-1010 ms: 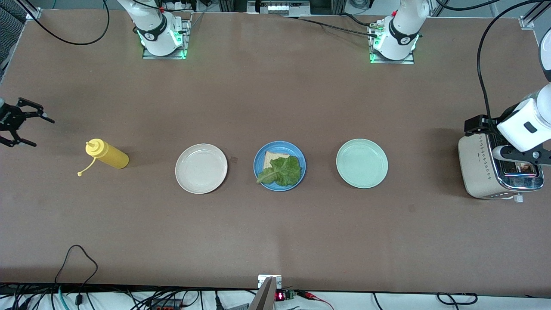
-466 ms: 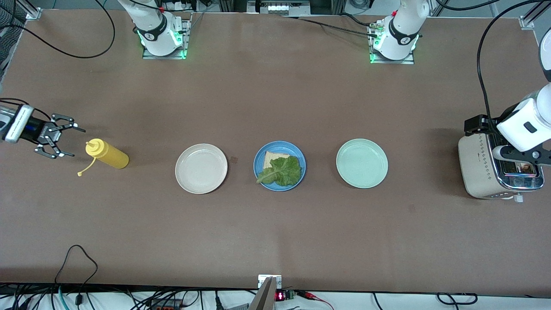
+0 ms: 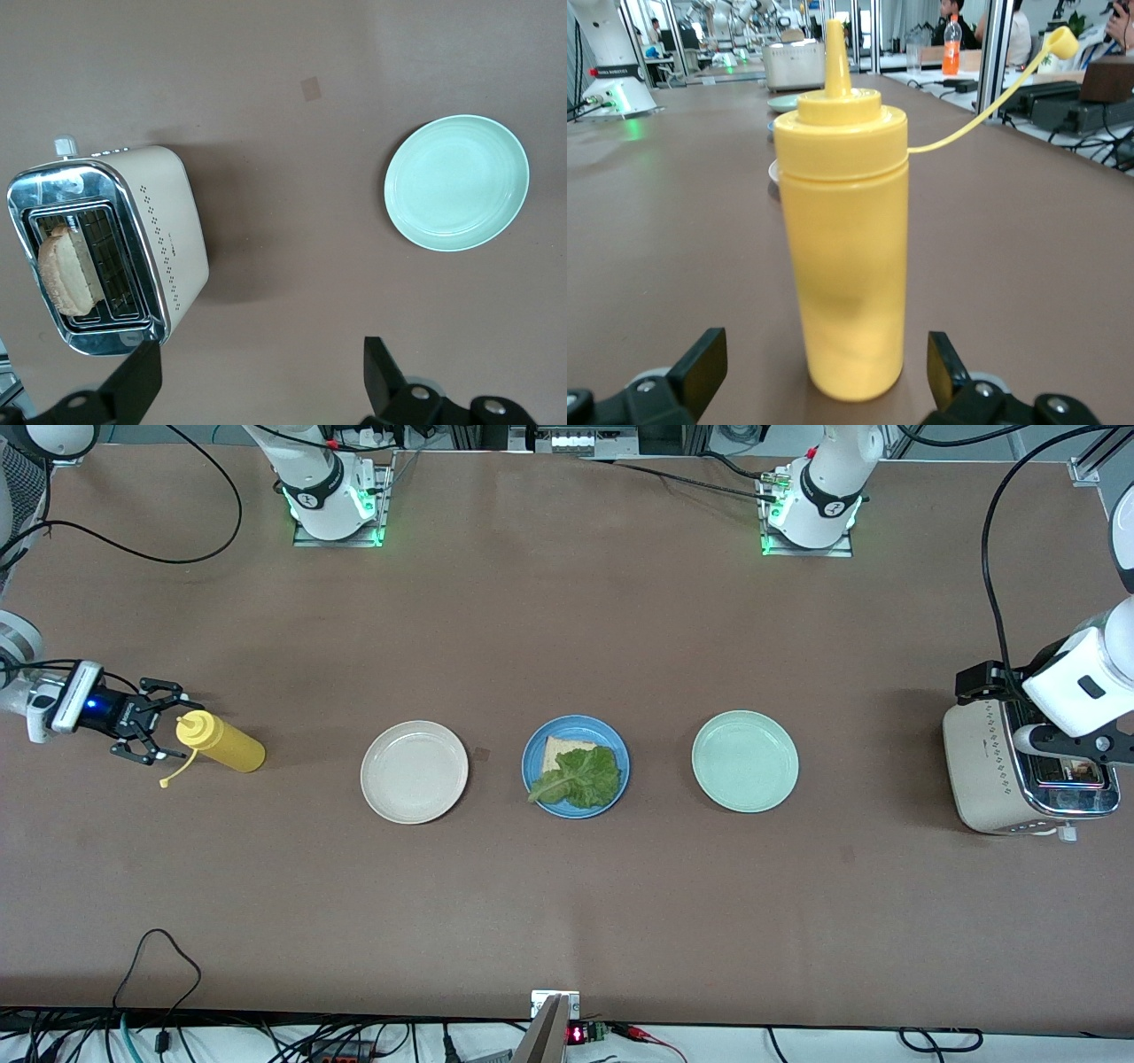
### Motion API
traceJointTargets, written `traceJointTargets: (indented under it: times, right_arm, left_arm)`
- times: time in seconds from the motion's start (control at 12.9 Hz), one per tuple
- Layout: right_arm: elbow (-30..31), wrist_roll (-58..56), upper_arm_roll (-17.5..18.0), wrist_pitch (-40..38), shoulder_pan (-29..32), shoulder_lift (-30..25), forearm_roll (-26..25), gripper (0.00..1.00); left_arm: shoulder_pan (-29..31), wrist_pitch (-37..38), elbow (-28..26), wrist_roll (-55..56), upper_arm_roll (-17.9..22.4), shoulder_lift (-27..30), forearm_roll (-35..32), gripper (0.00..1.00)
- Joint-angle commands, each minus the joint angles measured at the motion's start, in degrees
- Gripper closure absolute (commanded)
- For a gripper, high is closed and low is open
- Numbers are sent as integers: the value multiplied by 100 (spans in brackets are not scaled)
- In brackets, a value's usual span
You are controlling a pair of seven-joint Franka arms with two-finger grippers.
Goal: Make sandwich in blue plate with both arms
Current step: 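Grasp the yellow squeeze bottle with the right gripper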
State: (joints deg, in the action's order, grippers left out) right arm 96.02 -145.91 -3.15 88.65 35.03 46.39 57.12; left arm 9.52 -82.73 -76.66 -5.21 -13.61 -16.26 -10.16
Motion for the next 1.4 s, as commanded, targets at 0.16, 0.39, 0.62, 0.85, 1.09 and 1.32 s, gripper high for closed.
traceJointTargets:
  times: [0.16,0.39,0.62,0.85,1.09,1.32]
  right_arm:
    - [-154,-95,446,-146,39,239,141,0]
    - [-163,-77,500,-76,13,248,360,0]
    - [-137,-69,675,56,-110,291,396,0]
    - [-119,-77,737,118,-190,318,396,13]
    - [-128,-43,737,196,-356,274,326,90]
    - [-128,89,737,529,-777,-233,160,100]
  left_arm:
    - [76,64,-148,20,-46,158,93,0]
    - [76,64,-148,20,-46,158,93,0]
    - [76,64,-148,20,-46,158,93,0]
    - [76,73,-148,20,-46,158,93,0]
    - [76,91,-148,20,-46,158,93,0]
    - [76,108,-148,20,-46,158,93,0]
